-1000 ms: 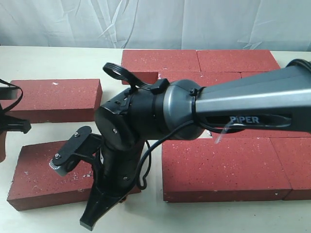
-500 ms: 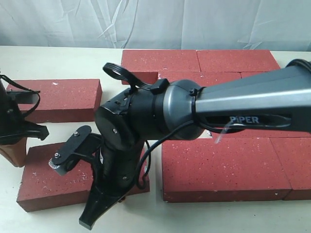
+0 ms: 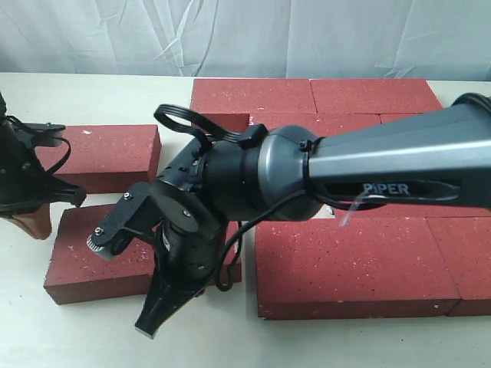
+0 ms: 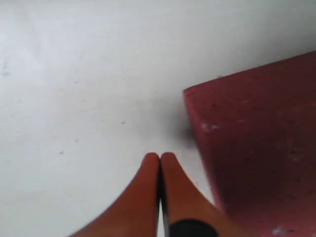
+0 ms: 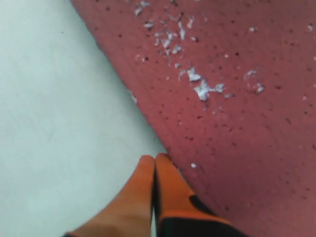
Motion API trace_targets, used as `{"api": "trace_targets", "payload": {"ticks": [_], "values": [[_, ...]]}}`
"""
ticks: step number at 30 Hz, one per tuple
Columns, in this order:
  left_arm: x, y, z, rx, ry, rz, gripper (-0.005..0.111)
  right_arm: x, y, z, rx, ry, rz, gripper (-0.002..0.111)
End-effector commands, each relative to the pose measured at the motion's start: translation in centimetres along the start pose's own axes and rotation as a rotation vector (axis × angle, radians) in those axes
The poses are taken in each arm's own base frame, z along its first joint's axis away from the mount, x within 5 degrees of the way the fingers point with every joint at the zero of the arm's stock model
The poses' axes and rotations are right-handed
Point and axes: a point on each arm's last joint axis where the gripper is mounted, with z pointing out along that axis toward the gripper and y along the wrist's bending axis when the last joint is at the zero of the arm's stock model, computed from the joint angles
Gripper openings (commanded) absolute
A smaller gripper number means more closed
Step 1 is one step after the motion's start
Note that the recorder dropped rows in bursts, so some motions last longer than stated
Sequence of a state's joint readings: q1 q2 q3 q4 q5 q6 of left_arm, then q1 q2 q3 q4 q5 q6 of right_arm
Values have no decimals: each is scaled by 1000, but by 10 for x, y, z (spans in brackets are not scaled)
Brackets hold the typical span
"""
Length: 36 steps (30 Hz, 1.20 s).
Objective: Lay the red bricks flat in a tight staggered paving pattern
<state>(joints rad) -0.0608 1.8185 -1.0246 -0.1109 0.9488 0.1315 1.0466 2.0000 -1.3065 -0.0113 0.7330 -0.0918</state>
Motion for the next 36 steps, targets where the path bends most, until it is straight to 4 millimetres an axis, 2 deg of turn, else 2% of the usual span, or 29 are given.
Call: {"api": "trace_targets", "payload": {"ticks": [1, 5, 11, 16, 26, 36], "values": [[3, 9, -8, -112, 43, -53, 0, -1, -1, -2, 16, -6, 8, -1], [11, 1, -9, -21, 126, -25, 0, -1, 0, -2, 3, 0, 22, -1], [13, -12, -1, 134, 129, 43, 0, 1, 0, -2, 0, 19, 19, -1], [6, -12, 7, 143, 87, 22, 0, -1, -1, -2, 16, -4, 1, -1], [-11, -9, 7, 106, -105, 1, 0, -3, -16, -3, 185, -16, -25, -1], [-16, -9, 7, 112, -152, -14, 0, -6, -19, -3, 211, -51, -7, -1]]}}
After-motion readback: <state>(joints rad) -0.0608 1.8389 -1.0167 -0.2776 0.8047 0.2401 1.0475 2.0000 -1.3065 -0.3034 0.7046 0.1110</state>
